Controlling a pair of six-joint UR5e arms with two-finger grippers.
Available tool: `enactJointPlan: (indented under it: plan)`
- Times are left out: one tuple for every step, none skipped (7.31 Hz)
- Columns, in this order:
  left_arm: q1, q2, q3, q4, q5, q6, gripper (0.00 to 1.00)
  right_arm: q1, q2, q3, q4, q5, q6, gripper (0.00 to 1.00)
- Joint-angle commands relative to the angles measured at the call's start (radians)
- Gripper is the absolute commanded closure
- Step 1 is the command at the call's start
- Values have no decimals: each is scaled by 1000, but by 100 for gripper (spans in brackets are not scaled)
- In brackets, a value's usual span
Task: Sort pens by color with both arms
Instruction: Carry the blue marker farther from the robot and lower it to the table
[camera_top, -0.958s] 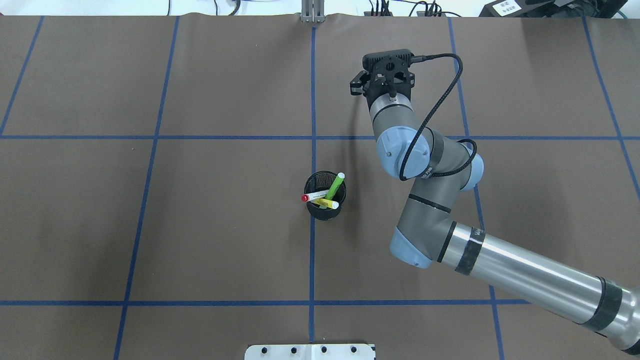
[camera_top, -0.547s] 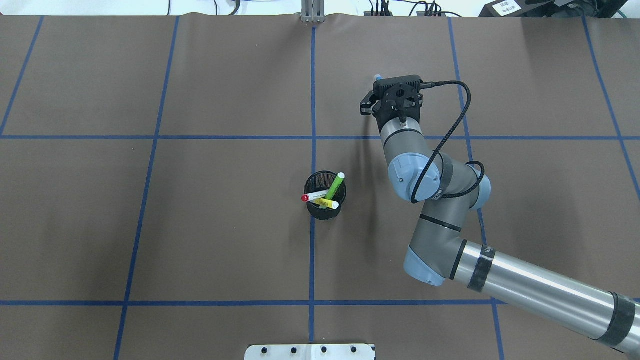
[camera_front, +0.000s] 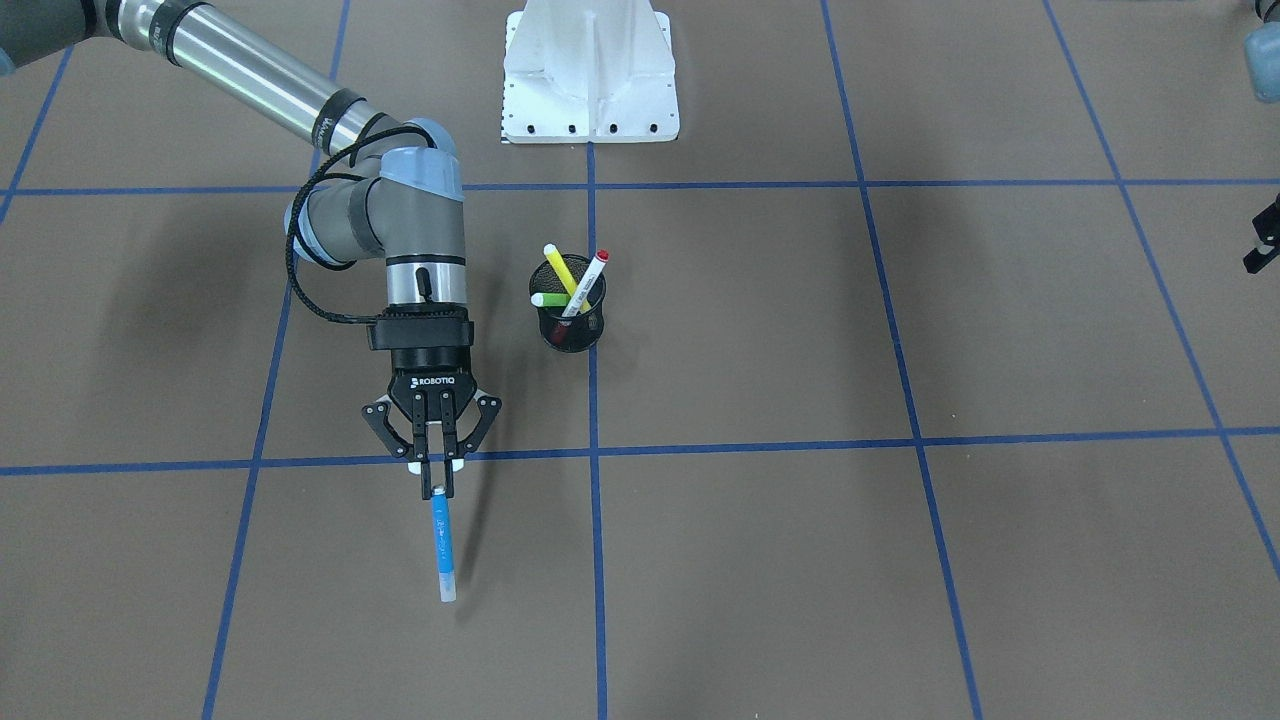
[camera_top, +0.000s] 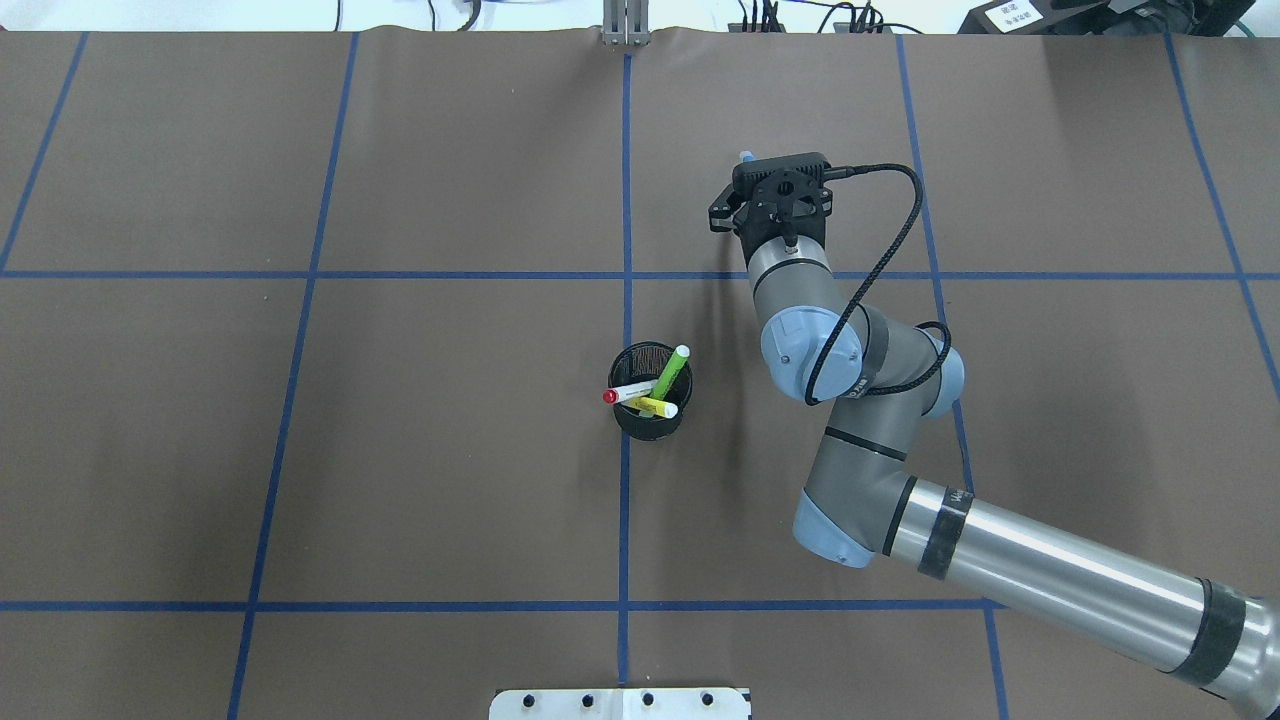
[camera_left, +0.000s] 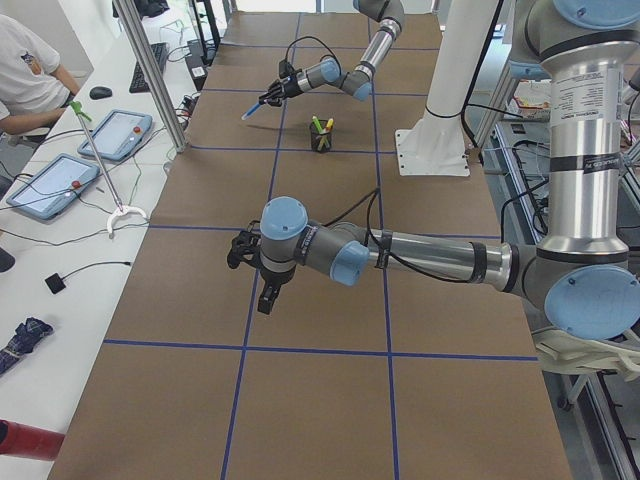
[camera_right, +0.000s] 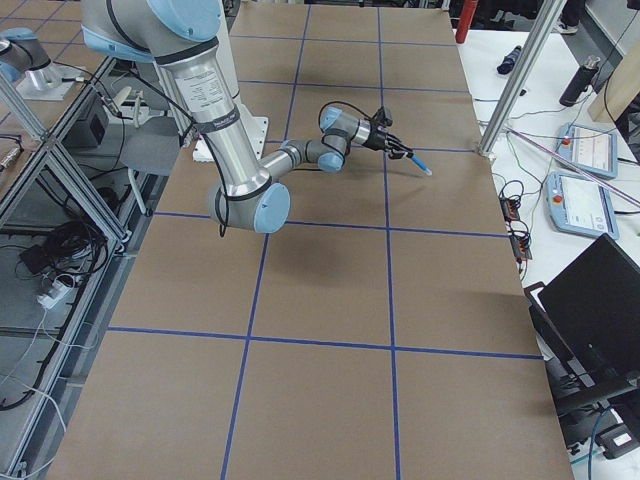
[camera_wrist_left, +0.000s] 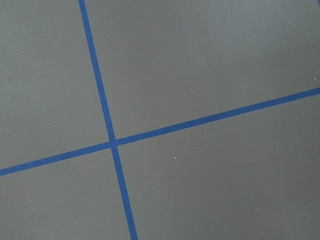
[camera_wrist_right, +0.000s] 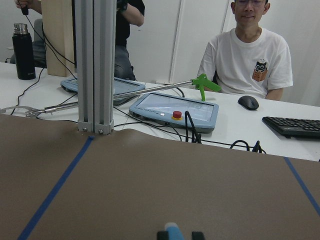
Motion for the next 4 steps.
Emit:
enactJointPlan:
  plan:
    - [0, 0, -3, 0, 0, 0, 0, 2, 22, -36, -1, 1, -2, 100]
    - [0, 0, -3, 0, -1, 0, 0, 4, 25, -47, -4, 2, -4, 100]
    - [0, 0, -3, 0, 0, 0, 0, 5, 25, -49, -4, 1, -4, 100]
    - [0, 0, -3, 0, 0, 0, 0, 4, 25, -53, -4, 1, -4, 98]
